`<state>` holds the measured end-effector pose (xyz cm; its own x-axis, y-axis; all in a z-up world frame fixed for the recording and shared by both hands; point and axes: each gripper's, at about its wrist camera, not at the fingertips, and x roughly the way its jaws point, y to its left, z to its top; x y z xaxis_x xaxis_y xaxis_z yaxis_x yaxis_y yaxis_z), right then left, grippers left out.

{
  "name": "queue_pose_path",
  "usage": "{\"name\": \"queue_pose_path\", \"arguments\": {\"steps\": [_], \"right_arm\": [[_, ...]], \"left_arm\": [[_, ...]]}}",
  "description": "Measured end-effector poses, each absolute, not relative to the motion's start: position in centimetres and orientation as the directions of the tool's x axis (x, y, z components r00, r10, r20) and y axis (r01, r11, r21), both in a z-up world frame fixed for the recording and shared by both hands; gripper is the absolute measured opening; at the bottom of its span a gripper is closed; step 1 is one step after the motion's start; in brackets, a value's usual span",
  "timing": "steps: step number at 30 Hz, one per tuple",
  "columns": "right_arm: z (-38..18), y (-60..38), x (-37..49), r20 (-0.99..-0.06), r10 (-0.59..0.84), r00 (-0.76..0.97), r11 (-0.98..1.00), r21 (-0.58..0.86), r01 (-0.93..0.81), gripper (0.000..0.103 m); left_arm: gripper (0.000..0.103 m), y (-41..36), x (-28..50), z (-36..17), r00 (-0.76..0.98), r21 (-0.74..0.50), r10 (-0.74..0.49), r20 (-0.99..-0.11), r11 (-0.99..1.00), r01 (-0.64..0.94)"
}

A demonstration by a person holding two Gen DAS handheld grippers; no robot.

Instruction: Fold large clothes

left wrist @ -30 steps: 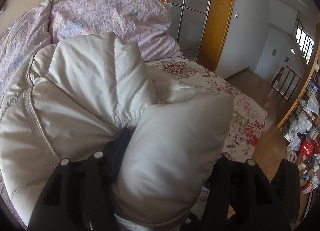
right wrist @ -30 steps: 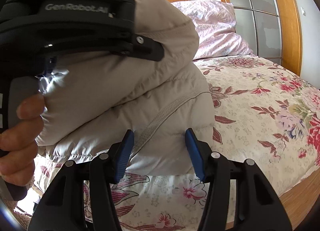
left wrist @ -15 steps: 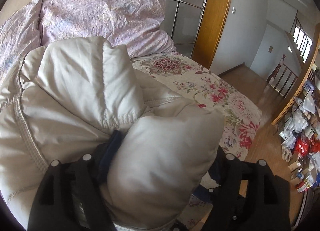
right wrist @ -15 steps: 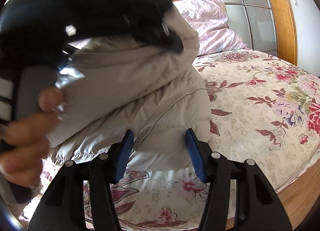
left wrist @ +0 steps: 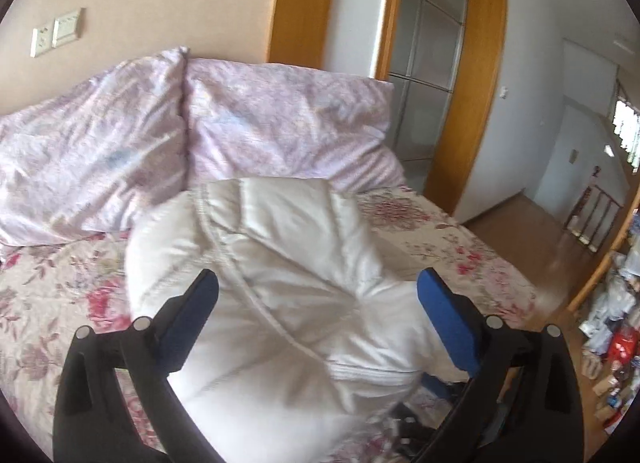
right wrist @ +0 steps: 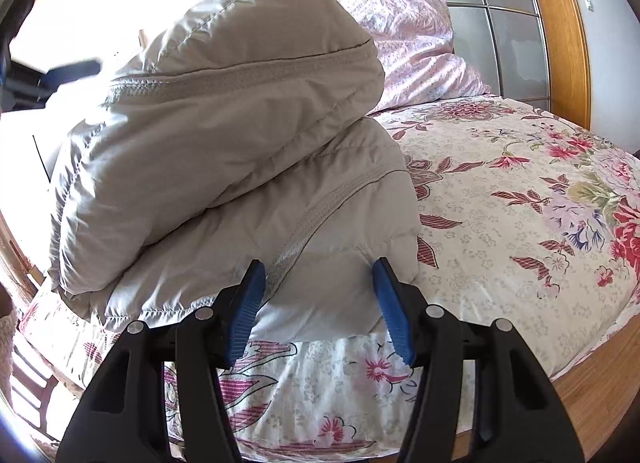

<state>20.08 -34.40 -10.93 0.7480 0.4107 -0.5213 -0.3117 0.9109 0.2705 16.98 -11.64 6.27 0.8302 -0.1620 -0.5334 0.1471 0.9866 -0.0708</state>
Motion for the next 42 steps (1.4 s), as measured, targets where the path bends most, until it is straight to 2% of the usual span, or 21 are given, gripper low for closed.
{"name": "queue_pose_path", "arguments": {"steps": [2,8,12,29,33,39,42], "right_arm": [[-11.1,-34.5,20.4,-0.524,0.409,0.747,0.911,0.272,-0.308,0.06],[-11.2,-34.5,20.4,-0.529,0.402,0.748,0.914,0.273,-0.299,0.061],[-11.3,-34.7,20.6,-0.53,0.4,0.747,0.915,0.272,-0.298,0.064],[-11.1,-35.2,21.2,-0.529,0.41,0.743,0.911,0.276,-0.307,0.065],[-9.6,-36.9,20.2,-0.471,0.392,0.79,0.918,0.258,-0.302,0.065],[-4.3,-39.5,19.5,-0.327,0.391,0.861,0.911,0.272,-0.31,0.065],[-1.2,-37.9,20.5,-0.308,0.389,0.868,0.919,0.202,-0.339,0.065]], "left_arm": [[0.1,-10.0,17.7,5.5,0.834,-0.034,-0.08,-0.546,0.997,0.073],[0.099,-6.5,21.5,3.0,0.808,0.013,0.055,-0.586,0.998,-0.059],[0.1,-6.9,23.1,0.7,0.792,0.005,0.033,-0.61,0.999,-0.038],[0.101,-11.7,25.5,-2.6,0.804,0.09,0.022,-0.595,0.995,0.039],[0.101,-11.8,26.2,-3.5,0.806,0.098,0.023,-0.591,0.994,0.043],[0.101,-12.0,26.2,-4.0,0.811,0.116,0.031,-0.584,0.992,0.045],[0.101,-12.1,26.2,-4.0,0.813,0.117,0.032,-0.582,0.992,0.044]]}}
